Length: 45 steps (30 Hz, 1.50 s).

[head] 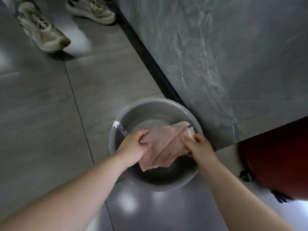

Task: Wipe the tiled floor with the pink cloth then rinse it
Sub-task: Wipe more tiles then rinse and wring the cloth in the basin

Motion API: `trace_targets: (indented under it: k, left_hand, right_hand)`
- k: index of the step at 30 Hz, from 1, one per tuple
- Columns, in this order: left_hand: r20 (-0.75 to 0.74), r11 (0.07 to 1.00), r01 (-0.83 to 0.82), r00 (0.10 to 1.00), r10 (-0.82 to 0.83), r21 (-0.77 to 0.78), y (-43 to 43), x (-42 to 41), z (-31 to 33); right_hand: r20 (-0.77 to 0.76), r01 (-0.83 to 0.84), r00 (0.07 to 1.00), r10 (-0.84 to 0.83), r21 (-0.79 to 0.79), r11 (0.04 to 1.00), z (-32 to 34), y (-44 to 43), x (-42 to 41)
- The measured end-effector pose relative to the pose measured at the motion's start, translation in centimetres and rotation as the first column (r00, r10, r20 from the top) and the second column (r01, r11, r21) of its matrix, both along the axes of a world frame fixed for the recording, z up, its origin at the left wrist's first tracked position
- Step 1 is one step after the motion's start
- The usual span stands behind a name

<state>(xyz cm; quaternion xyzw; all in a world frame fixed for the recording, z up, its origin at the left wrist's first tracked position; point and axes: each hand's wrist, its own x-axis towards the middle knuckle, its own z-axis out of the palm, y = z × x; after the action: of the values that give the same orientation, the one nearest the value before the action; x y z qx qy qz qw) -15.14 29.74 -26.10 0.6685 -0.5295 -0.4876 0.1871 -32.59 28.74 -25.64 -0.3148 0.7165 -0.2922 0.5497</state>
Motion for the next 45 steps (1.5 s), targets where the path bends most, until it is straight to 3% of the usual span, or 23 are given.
trace_targets:
  k: [2, 4, 6, 7, 8, 10, 13, 15, 17, 19, 20, 23, 25, 26, 28, 30, 35, 39, 42, 45]
  left_hand:
    - [0.199, 0.998, 0.038, 0.980, -0.029, -0.040, -0.3, -0.2, -0.7]
    - [0.392, 0.990, 0.139, 0.912, -0.121, -0.019, -1.0, -0.7, -2.0]
    - [0.505, 0.953, 0.290, 0.812, -0.291, 0.083, -1.7, -1.4, -3.5]
    - [0.541, 0.923, 0.359, 0.752, -0.375, 0.140, -1.9, -1.7, -4.3]
    - [0.558, 0.894, 0.402, 0.704, -0.440, 0.198, -1.9, -1.8, -5.0]
    - [0.554, 0.858, 0.418, 0.655, -0.513, 0.300, -1.6, -1.9, -5.9]
    - [0.524, 0.863, 0.371, 0.687, -0.504, 0.343, -1.5, -1.7, -6.9]
    - [0.492, 0.900, 0.273, 0.764, -0.417, 0.339, -1.8, -1.6, -6.9]
    - [0.481, 0.927, 0.138, 0.823, -0.303, 0.349, -2.4, -1.3, -6.7]
    - [0.457, 0.918, 0.031, 0.860, -0.226, 0.397, -3.1, -0.7, -6.8]
    - [0.436, 0.916, 0.002, 0.879, -0.194, 0.402, -3.3, -0.4, -7.0]
    - [0.340, 0.943, -0.025, 0.936, -0.095, 0.333, -3.4, 0.1, -6.8]
    - [0.183, 0.952, -0.165, 0.976, 0.120, 0.257, -3.2, 0.2, -6.5]
    - [0.055, 0.927, -0.282, 0.959, 0.277, 0.247, -3.1, 0.3, -6.1]
    - [-0.151, 0.839, -0.482, 0.837, 0.527, 0.253, -3.1, 0.3, -5.5]
    - [-0.215, 0.782, -0.579, 0.753, 0.621, 0.231, -3.3, 0.1, -5.3]
    - [-0.340, 0.753, -0.637, 0.679, 0.651, 0.169, -3.7, -1.7, -4.3]
    - [-0.373, 0.809, -0.559, 0.722, 0.582, 0.181, -4.0, -3.0, -3.6]
    - [-0.394, 0.792, -0.587, 0.696, 0.600, 0.169, -3.7, -4.0, -3.2]
    - [-0.360, 0.824, -0.556, 0.751, 0.553, 0.106, -3.2, -4.3, -2.3]
  right_hand:
    - [-0.196, -0.023, 0.981, 0.003, -0.101, 0.995, -0.9, 0.0, 1.0]
    - [-0.466, -0.291, 0.868, 0.174, -0.191, 0.938, -2.0, -0.3, 2.3]
    - [-0.746, -0.672, 0.517, 0.419, -0.050, 0.739, -3.1, -0.7, 3.2]
    - [-0.799, -0.774, 0.338, 0.497, 0.064, 0.630, -3.8, -1.1, 3.4]
    - [-0.801, -0.819, 0.204, 0.563, 0.176, 0.546, -4.4, -1.4, 3.5]
    - [-0.724, -0.833, 0.023, 0.689, 0.367, 0.413, -6.0, -2.1, 3.5]
    - [-0.641, -0.799, -0.095, 0.762, 0.506, 0.326, -7.4, -2.4, 4.6]
    - [-0.705, -0.792, -0.009, 0.710, 0.438, 0.425, -7.6, -2.8, 5.3]
    - [-0.783, -0.727, 0.207, 0.587, 0.278, 0.628, -7.1, -3.8, 5.4]
    - [-0.750, -0.616, 0.454, 0.481, 0.126, 0.778, -6.8, -4.9, 5.0]
    - [-0.689, -0.595, 0.528, 0.497, 0.117, 0.795, -6.8, -5.3, 5.0]
    - [-0.557, -0.558, 0.595, 0.579, 0.231, 0.797, -7.6, -5.6, 4.8]
    - [-0.456, -0.419, 0.752, 0.476, 0.227, 0.879, -8.4, -5.6, 4.4]
    - [-0.363, -0.337, 0.847, 0.390, 0.201, 0.920, -8.6, -5.6, 4.4]
    - [-0.111, -0.152, 0.980, 0.163, 0.099, 0.983, -8.4, -5.3, 4.6]
    - [0.082, 0.026, 0.996, -0.025, -0.010, 1.000, -7.1, -4.7, 5.3]
    - [-0.188, -0.182, 0.974, 0.129, -0.300, 0.936, -3.6, -1.0, 8.1]
    - [-0.180, -0.187, 0.974, 0.139, -0.282, 0.941, -3.0, -1.8, 9.2]
    - [-0.133, -0.109, 0.988, 0.077, -0.252, 0.962, -3.1, -4.0, 7.8]
    - [-0.195, -0.108, 0.979, 0.065, -0.222, 0.969, -3.1, -4.1, 7.1]
